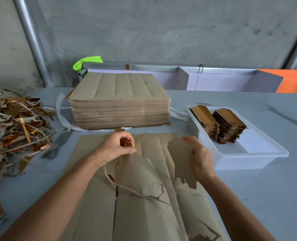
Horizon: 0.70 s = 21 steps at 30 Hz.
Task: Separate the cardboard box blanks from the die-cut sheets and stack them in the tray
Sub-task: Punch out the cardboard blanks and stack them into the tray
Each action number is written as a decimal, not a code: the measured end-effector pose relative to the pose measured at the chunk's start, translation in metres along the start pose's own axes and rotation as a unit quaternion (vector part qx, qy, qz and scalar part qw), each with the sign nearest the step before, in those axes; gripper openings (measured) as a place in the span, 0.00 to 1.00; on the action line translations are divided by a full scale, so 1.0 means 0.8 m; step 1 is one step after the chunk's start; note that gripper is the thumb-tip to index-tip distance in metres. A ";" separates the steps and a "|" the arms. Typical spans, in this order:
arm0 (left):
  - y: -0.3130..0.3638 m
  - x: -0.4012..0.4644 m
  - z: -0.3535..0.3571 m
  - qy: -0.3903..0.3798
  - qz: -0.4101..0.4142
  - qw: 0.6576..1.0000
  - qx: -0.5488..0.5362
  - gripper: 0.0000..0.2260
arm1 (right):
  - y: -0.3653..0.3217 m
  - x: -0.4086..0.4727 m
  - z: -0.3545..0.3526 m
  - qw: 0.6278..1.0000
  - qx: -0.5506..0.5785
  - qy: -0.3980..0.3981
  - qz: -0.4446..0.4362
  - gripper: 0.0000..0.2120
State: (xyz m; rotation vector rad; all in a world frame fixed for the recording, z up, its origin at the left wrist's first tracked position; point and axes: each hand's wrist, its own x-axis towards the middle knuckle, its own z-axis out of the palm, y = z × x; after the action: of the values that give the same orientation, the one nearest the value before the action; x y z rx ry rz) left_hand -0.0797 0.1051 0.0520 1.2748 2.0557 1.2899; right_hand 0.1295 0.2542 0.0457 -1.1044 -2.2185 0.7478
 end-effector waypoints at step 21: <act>0.020 -0.013 -0.005 0.055 0.079 0.995 0.019 0.10 | -0.079 0.011 0.020 0.897 0.318 -0.254 0.174 0.36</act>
State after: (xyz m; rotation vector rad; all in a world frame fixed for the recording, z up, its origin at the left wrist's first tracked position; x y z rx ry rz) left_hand -0.0696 0.0963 0.0661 1.4389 2.0988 1.4265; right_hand 0.0812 0.2253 0.0799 -1.0373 -1.8997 1.9407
